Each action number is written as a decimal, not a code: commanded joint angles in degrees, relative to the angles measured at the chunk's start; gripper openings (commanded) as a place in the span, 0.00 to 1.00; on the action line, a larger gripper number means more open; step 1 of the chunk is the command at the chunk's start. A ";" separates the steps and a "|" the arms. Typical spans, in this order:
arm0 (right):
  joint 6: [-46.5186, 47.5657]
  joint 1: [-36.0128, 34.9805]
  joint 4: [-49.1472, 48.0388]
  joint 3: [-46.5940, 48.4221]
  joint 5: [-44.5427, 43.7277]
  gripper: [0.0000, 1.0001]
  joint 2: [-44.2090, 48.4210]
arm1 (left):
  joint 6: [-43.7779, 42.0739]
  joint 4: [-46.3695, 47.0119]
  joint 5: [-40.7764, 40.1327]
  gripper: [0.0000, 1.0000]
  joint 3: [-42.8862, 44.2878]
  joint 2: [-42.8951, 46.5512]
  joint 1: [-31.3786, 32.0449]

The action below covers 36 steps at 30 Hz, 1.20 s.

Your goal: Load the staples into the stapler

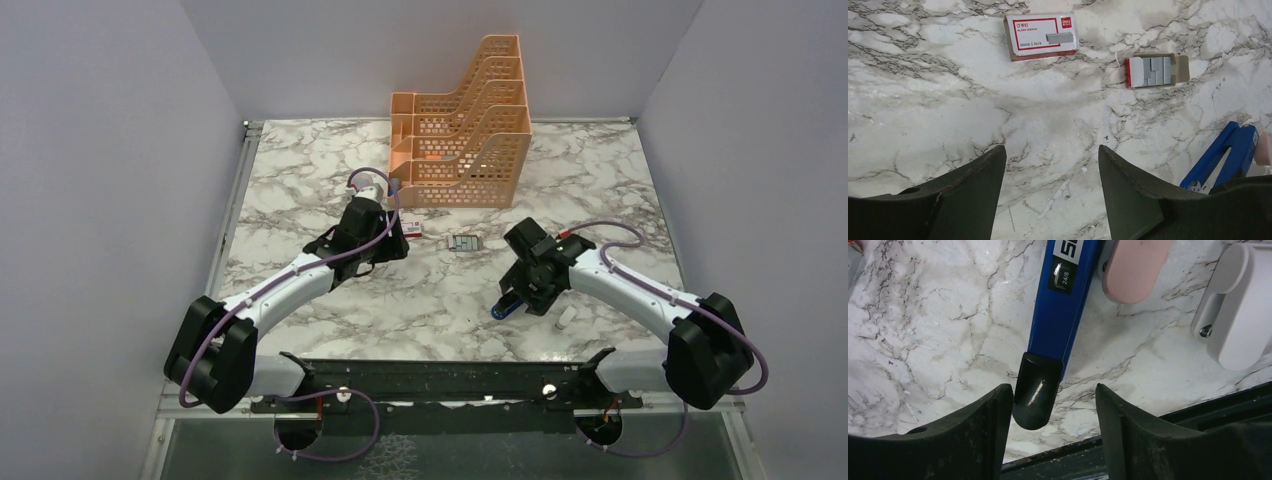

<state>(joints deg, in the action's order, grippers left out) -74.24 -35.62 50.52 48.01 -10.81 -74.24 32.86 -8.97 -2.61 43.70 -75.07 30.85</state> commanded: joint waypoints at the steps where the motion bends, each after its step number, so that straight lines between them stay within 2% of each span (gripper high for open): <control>1: -5.66 -0.16 -3.07 -0.63 2.77 0.63 -2.86 | -0.75 -0.79 -2.48 0.69 0.77 1.31 -0.18; 2: -5.11 -0.16 -3.49 -0.36 3.24 0.58 -3.94 | -0.70 -0.74 -2.22 0.69 0.84 1.01 -0.18; 6: -1.82 -1.02 -5.76 0.94 4.71 0.24 -5.61 | -0.61 -0.96 -2.00 0.69 1.03 0.14 -0.26; 10: 0.16 -3.69 -7.93 1.87 4.82 0.17 -5.12 | -0.37 -0.96 -1.90 0.69 1.23 -0.50 -0.65; 16: 6.03 -7.98 -10.66 6.34 5.99 0.16 -8.10 | 1.21 -1.09 -0.99 0.69 0.82 -1.15 -1.50; 22: 12.64 -15.50 -11.69 12.73 1.20 0.17 -14.22 | 4.51 -1.66 -0.24 0.69 -1.05 -0.26 -3.89; 31: 31.18 -20.10 -21.98 18.04 8.18 0.22 -21.76 | 8.89 -2.49 -0.25 0.69 -4.67 4.05 -6.36; 36: 37.20 -20.46 -19.79 22.96 10.28 0.25 -27.26 | 11.65 -2.37 -0.03 0.73 -7.96 6.59 -6.71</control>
<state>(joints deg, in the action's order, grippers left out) -45.08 -55.42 33.87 67.29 -3.27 -98.89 41.32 -10.74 -3.27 37.80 -70.87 24.53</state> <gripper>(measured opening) 0.345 0.716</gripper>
